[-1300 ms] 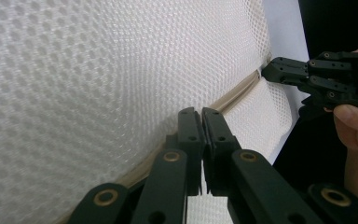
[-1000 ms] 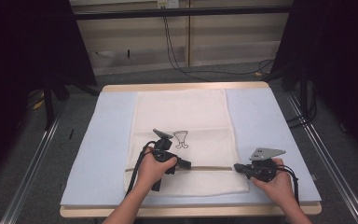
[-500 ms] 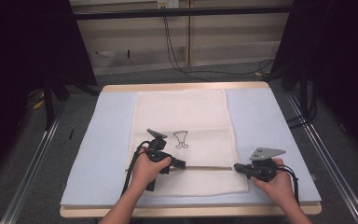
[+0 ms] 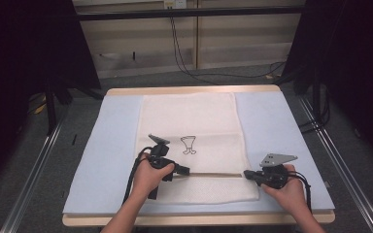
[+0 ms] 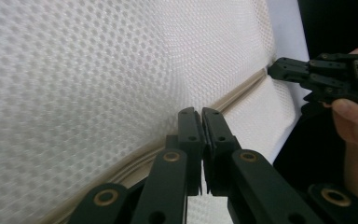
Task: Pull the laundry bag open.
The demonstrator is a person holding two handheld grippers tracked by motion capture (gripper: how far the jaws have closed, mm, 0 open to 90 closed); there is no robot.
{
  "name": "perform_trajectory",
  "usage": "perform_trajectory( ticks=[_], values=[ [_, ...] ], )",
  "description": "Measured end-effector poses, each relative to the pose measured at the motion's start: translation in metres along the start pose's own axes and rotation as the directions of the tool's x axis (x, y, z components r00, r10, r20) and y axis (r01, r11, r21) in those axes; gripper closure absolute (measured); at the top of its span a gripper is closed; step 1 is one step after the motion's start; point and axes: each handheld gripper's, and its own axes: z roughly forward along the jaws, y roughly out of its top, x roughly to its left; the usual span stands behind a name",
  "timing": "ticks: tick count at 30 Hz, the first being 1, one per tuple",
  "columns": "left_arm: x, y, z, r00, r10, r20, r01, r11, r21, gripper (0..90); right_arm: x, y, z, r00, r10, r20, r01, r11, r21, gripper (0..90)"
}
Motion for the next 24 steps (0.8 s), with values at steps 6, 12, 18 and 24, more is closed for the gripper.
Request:
perform_trajectory(
  ticks=[6, 12, 18, 24],
  values=[
    [0.007, -0.004, -0.014, 0.9999, -0.014, -0.005, 0.014, 0.9997, -0.018, 87.4, 0.001, -0.001, 0.0, 1.0, 0.008, -0.002, -0.008, 1.0, -0.003, 90.0],
    [0.014, -0.008, -0.026, 0.9996, -0.028, -0.007, 0.028, 0.9988, -0.039, 87.4, 0.001, 0.0, 0.0, 0.9999, 0.011, 0.0, -0.011, 1.0, 0.001, 90.0],
    [0.018, -0.01, -0.035, 0.9996, -0.028, -0.006, 0.027, 0.9985, -0.047, 87.3, 0.001, 0.0, 0.0, 0.9999, 0.012, 0.0, -0.012, 1.0, -0.001, 90.0],
    [0.027, -0.017, -0.047, 0.9988, -0.048, -0.003, 0.048, 0.9961, -0.074, 87.3, 0.001, 0.0, 0.0, 0.9999, 0.01, -0.001, -0.01, 1.0, 0.001, 90.0]
  ],
)
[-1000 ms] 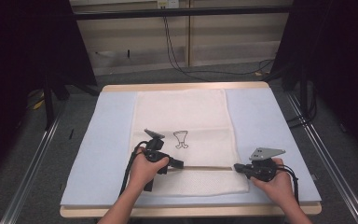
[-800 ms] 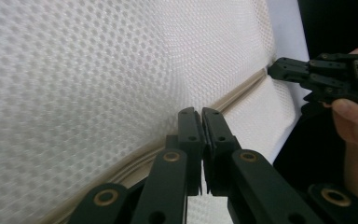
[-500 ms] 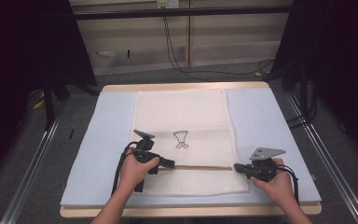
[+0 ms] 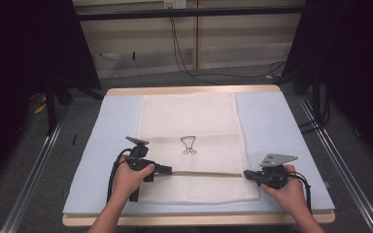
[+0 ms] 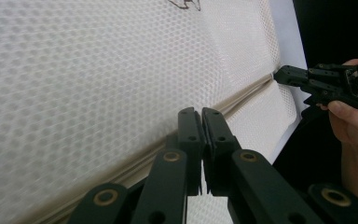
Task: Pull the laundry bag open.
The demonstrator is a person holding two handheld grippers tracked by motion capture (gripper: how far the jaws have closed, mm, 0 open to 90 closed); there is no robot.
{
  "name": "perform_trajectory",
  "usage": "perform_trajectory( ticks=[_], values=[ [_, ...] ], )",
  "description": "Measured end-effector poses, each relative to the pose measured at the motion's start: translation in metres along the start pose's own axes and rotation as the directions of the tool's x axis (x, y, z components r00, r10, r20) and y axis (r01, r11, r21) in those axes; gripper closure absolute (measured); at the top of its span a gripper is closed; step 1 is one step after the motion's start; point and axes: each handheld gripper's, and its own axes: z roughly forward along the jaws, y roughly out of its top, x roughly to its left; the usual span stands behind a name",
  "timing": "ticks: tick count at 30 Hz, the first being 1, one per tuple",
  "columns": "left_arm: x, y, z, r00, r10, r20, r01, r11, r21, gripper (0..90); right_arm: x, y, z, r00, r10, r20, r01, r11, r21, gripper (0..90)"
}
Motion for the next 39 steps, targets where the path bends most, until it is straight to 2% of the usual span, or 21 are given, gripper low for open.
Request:
perform_trajectory(
  ticks=[3, 7, 12, 16, 22, 28, 34, 39],
  values=[
    [0.005, -0.003, -0.005, 0.9999, -0.016, 0.003, 0.016, 0.9998, -0.008, 87.3, 0.0, 0.0, 0.0, 1.0, -0.001, 0.002, 0.001, 1.0, 0.003, 90.0],
    [0.01, -0.004, -0.015, 0.9997, -0.01, 0.021, 0.01, 0.9998, -0.016, 87.3, 0.0, 0.0, 0.0, 1.0, -0.003, 0.003, 0.003, 1.0, 0.002, 90.0],
    [0.018, -0.007, -0.025, 0.9998, -0.014, 0.014, 0.014, 0.9995, -0.029, 87.2, 0.0, 0.001, 0.0, 1.0, -0.002, 0.005, 0.002, 1.0, 0.004, 90.0],
    [0.025, -0.01, -0.033, 0.9991, -0.037, 0.023, 0.038, 0.9983, -0.044, 87.2, 0.0, 0.001, 0.0, 1.0, 0.0, 0.004, 0.0, 1.0, 0.004, 90.0],
    [0.031, -0.013, -0.042, 0.9984, -0.043, 0.036, 0.045, 0.9972, -0.06, 87.2, 0.0, 0.001, 0.0, 1.0, 0.004, 0.004, -0.004, 1.0, 0.007, 90.0],
    [0.036, -0.014, -0.049, 0.9986, -0.051, 0.017, 0.051, 0.9969, -0.06, 87.2, 0.0, 0.0, 0.0, 1.0, 0.003, 0.002, -0.003, 1.0, 0.003, 90.0],
    [0.042, -0.016, -0.06, 0.9968, -0.075, 0.027, 0.077, 0.9935, -0.085, 87.1, 0.0, 0.001, 0.0, 1.0, -0.002, 0.005, 0.002, 1.0, 0.002, 90.0],
    [0.048, -0.018, -0.07, 0.9961, -0.087, 0.019, 0.088, 0.9919, -0.092, 87.1, 0.0, 0.001, 0.0, 1.0, 0.002, 0.005, -0.002, 1.0, 0.006, 90.0]
  ],
)
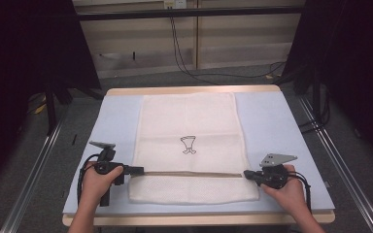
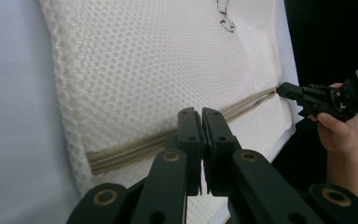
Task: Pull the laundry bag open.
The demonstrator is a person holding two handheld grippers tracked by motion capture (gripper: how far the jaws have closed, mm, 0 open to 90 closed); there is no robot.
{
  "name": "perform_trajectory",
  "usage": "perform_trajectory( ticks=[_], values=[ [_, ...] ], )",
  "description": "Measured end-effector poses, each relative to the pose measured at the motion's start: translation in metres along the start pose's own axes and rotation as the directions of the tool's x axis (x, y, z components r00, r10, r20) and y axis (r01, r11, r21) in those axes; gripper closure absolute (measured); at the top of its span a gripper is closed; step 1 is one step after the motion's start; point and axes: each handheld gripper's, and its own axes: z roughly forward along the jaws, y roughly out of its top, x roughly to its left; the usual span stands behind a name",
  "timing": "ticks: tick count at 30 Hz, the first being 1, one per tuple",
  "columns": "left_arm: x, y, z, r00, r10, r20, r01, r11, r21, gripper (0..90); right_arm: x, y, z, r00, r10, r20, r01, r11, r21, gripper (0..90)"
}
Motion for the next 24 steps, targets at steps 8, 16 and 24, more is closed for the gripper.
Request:
perform_trajectory(
  ticks=[8, 16, 24],
  values=[
    [0.009, -0.001, -0.008, 0.9996, -0.026, -0.007, 0.026, 0.9996, -0.011, 87.1, 0.0, 0.0, 0.0, 1.0, 0.001, 0.001, -0.001, 1.0, 0.001, 90.0],
    [0.02, -0.002, -0.018, 0.9989, -0.043, -0.019, 0.043, 0.999, -0.011, 87.2, 0.0, 0.0, 0.0, 1.0, 0.002, 0.001, -0.002, 1.0, 0.0, 90.0],
    [0.029, -0.004, -0.026, 0.9978, -0.05, -0.044, 0.05, 0.9986, -0.02, 87.1, -0.001, 0.0, 0.0, 1.0, 0.0, 0.001, 0.0, 1.0, 0.0, 90.0]
  ],
)
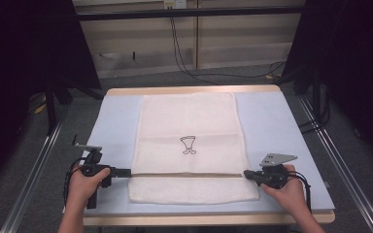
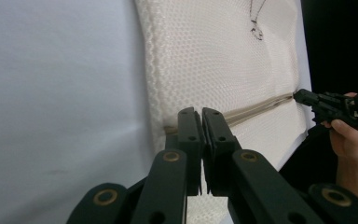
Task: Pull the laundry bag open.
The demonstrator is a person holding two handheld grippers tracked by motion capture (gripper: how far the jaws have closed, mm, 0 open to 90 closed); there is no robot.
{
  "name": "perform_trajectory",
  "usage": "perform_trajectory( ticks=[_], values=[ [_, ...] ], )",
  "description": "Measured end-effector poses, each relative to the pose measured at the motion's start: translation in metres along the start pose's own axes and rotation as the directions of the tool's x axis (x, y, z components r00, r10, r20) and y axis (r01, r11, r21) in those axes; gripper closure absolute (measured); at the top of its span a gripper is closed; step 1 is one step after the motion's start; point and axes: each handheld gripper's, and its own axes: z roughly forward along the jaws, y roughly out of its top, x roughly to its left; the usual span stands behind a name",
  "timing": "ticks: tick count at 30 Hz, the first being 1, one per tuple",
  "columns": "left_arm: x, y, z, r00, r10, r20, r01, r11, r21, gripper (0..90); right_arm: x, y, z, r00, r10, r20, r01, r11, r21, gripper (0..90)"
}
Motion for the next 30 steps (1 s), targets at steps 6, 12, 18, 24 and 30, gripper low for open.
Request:
perform_trajectory(
  ticks=[6, 12, 18, 24, 30],
  values=[
    [0.007, -0.002, -0.004, 1.0, -0.005, 0.001, 0.005, 0.9999, 0.01, 87.1, 0.0, 0.0, 0.0, 1.0, 0.003, -0.002, -0.003, 1.0, -0.001, 90.0],
    [0.008, -0.003, -0.002, 0.9998, -0.018, -0.013, 0.018, 0.9998, -0.003, 87.0, 0.0, 0.0, 0.0, 1.0, 0.0, -0.002, 0.0, 1.0, -0.001, 90.0],
    [0.002, -0.001, -0.009, 0.9995, 0.0, -0.03, -0.002, 0.9979, -0.065, 77.6, -0.002, 0.001, -0.002, 0.9998, 0.016, -0.014, -0.016, 1.0, -0.002, 87.7],
    [-0.003, 0.003, -0.012, 0.9904, 0.075, -0.116, -0.092, 0.9845, -0.15, 65.3, -0.012, 0.007, -0.019, 0.9991, 0.013, 0.041, -0.009, 0.995, -0.103, 59.8],
    [-0.01, 0.007, -0.008, 0.955, 0.155, -0.253, -0.206, 0.9595, -0.192, 53.6, -0.028, 0.001, -0.021, 0.9877, 0.076, 0.137, -0.057, 0.988, -0.141, 35.3]
  ],
)
